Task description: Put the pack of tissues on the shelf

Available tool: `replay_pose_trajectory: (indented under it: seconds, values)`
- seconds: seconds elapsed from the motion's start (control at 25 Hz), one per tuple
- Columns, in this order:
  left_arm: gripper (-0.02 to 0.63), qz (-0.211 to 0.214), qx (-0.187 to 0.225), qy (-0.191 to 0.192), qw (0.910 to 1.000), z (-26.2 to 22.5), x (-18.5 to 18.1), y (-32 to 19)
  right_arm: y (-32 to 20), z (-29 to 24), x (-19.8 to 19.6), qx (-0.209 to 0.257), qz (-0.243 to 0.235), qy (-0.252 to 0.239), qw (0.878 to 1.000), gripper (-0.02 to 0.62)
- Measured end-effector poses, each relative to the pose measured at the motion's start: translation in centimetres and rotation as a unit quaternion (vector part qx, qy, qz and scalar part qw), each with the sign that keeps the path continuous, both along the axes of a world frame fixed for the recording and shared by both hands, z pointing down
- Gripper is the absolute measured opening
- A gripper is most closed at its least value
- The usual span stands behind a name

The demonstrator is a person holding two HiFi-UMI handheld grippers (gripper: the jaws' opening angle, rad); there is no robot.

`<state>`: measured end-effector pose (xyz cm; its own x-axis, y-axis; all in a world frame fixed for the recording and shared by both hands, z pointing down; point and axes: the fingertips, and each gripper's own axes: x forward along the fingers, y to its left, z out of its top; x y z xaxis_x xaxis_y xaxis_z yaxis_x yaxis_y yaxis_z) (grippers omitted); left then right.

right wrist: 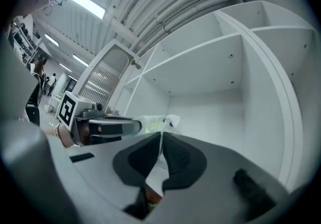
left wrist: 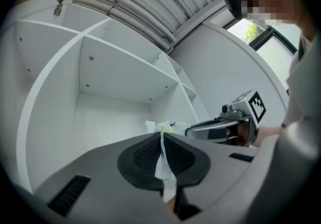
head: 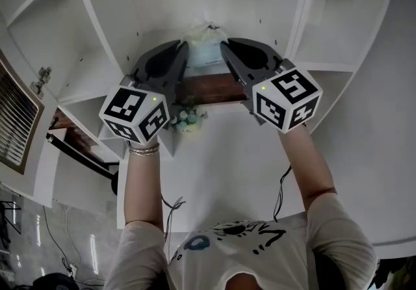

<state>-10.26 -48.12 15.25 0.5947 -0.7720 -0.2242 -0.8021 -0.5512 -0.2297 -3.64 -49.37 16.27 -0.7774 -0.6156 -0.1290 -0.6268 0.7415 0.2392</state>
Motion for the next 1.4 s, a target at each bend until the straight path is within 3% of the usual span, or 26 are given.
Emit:
replay_pose_trajectory:
  seconds: [0.44,0.72,1.0,1.12,1.24,1.4]
  values:
    - [0.018,-0.032,-0.087,-0.042,0.9948,1.7,-0.5,-3.7,-3.2,1.6,-1.2,-0.024,0.038,0.100,0.994,0.032]
    - [0.020,-0.073,-0.100,-0.090,0.9882,2.7,-0.6,-5.1,-4.5,2.7,-1.6,-0.049,0.047,0.134,0.989,0.032]
    - [0.020,-0.074,-0.118,-0.118,0.9832,3.2,-0.2,-5.8,-5.5,3.4,-1.5,-0.091,0.057,0.159,0.981,0.034]
    - [0.021,-0.088,-0.132,-0.148,0.9763,3.9,-0.1,-6.2,-6.1,4.0,-1.4,-0.111,0.061,0.168,0.978,0.034]
    - [0.056,-0.117,-0.133,-0.172,0.9690,4.4,-0.5,-6.8,-6.4,4.3,-1.5,-0.124,0.064,0.170,0.975,0.034]
    - [0.121,-0.131,-0.128,-0.165,0.9691,4.1,-1.2,-6.8,-6.7,4.5,-1.4,-0.127,0.073,0.175,0.974,0.034]
